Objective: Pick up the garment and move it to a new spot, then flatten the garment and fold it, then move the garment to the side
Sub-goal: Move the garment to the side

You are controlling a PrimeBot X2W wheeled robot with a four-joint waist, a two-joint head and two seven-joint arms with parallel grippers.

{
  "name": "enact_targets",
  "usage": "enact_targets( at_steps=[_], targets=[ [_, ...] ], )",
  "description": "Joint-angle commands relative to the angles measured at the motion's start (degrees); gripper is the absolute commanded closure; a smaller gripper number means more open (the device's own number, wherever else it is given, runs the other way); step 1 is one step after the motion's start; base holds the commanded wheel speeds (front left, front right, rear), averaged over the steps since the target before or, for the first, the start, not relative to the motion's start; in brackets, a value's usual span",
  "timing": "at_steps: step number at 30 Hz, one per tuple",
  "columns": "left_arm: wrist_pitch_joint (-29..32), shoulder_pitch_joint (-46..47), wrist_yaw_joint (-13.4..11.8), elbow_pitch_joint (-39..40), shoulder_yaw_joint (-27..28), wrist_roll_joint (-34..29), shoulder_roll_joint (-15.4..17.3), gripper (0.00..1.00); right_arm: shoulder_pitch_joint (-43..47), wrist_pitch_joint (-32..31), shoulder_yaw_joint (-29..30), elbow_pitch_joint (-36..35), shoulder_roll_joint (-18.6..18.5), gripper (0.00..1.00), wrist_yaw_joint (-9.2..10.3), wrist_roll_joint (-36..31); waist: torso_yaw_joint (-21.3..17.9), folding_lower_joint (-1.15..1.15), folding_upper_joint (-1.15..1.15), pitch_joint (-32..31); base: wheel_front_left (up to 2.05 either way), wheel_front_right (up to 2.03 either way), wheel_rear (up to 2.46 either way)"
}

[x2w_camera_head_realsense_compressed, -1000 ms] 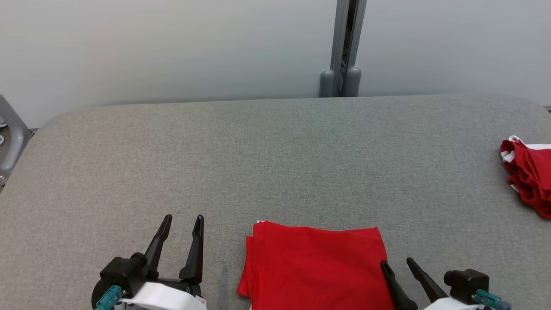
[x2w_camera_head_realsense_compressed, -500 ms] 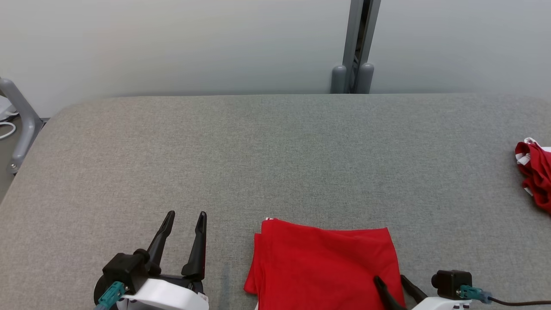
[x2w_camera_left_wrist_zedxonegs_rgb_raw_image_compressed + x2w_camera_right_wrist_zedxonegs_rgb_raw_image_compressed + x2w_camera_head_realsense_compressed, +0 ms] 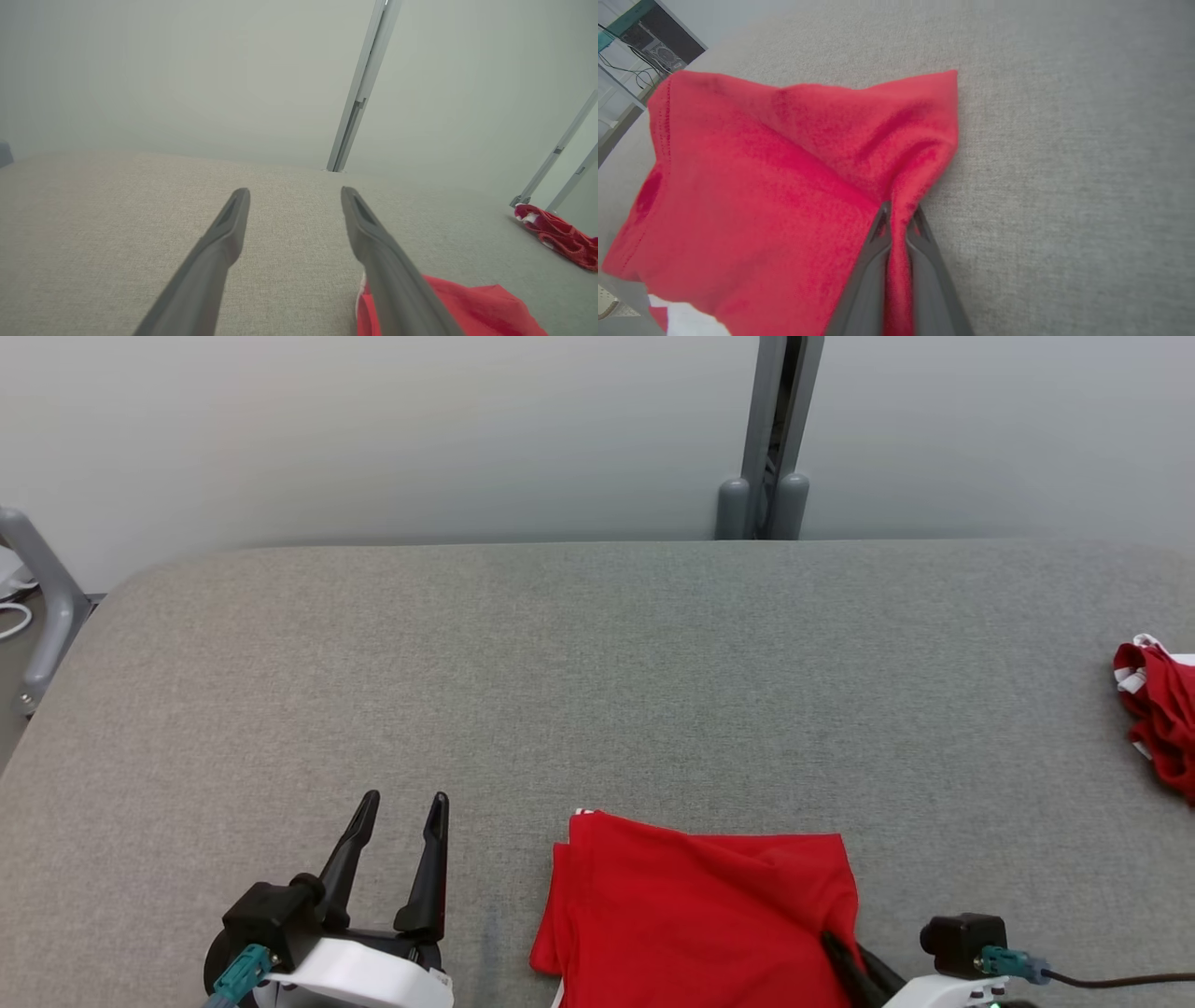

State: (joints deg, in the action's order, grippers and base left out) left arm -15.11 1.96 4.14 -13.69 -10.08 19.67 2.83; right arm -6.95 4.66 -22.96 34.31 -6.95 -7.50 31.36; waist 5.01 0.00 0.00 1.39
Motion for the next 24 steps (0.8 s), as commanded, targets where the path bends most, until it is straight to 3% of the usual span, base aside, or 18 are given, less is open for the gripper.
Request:
enact_targets(
  at_steps=[1,6,12,24],
  targets=[
    [-0.1,0.3,-0.1,0.1,0.0,0.0,0.2,0.00,-1.0,0.8,-0.5,-0.1,-1.6,1.00,0.04,-1.3,-0.6,0.00,0.00,-0.3,0.00,0.00,0.00],
    [-0.1,0.2,-0.1,0.5,-0.7,-0.4,0.2,0.00,-2.5,1.6,-2.2,-1.2,-4.3,1.00,0.04,-4.2,-2.3,0.00,0.00,-0.7,0.00,0.00,0.00],
    [-0.1,1.3,-0.2,1.4,-2.2,-0.7,0.2,0.00,-6.4,0.6,-4.3,-6.0,-10.4,1.00,0.04,-8.1,-6.6,0.00,0.00,0.9,0.00,0.00,0.00],
    [-0.1,10.0,1.4,2.1,-6.6,-4.0,0.2,0.00,-17.8,-3.1,-1.4,-17.2,-23.8,1.00,0.04,-11.2,-14.9,0.00,0.00,12.6,0.00,0.00,0.00]
  ],
)
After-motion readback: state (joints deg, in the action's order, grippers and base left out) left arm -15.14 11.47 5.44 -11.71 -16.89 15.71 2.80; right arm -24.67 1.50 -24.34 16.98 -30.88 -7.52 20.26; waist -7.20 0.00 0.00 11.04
